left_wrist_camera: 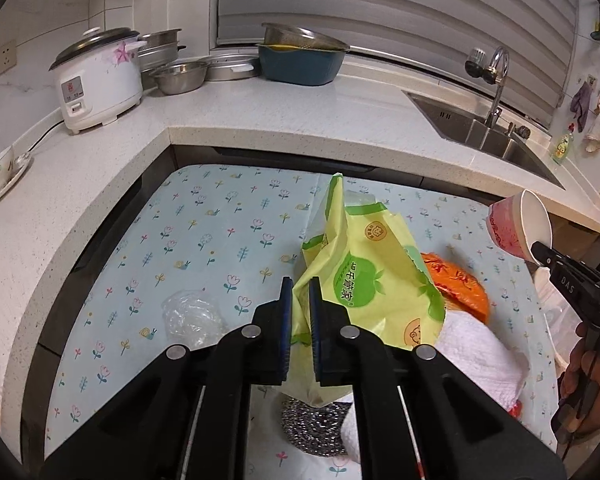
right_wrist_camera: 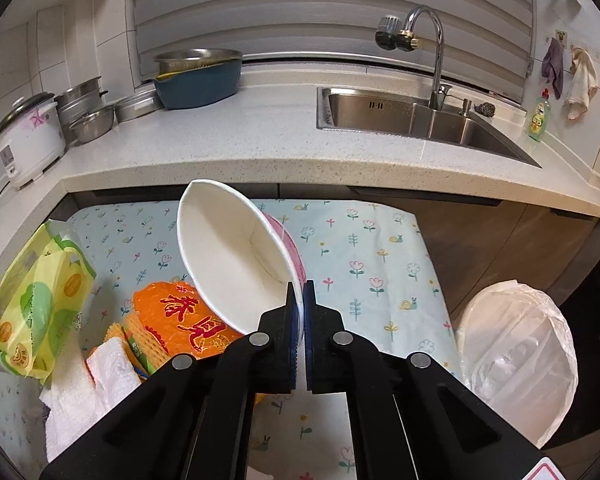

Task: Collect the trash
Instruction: 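Carry the bowl over the trash bin with the right tool while the left tool holds the bag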

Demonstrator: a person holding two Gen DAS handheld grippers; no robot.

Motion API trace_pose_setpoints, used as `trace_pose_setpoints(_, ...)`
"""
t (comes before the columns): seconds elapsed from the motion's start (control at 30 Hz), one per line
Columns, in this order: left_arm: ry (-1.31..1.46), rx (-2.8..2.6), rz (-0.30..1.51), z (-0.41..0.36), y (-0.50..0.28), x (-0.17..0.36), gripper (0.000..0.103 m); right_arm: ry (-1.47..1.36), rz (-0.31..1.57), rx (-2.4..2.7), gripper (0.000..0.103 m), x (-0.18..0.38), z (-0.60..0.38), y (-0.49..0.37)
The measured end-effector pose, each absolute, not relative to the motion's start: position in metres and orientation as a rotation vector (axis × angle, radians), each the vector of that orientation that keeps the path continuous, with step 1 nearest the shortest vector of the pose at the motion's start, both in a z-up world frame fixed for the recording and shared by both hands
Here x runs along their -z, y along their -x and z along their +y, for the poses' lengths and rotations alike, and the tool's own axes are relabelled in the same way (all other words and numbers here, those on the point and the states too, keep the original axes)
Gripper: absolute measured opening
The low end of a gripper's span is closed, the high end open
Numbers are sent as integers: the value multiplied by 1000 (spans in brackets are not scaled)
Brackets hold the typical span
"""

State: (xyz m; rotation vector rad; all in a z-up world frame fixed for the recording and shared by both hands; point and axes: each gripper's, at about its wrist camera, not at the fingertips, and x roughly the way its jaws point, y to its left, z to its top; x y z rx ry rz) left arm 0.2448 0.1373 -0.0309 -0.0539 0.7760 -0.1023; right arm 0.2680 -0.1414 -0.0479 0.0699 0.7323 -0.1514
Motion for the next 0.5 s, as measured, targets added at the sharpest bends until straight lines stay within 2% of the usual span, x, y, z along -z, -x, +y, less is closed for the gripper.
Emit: trace_pose_setpoints(0.5,26,330,649,7,-217,-36,4,-186,670,356,3,20,-258,-172)
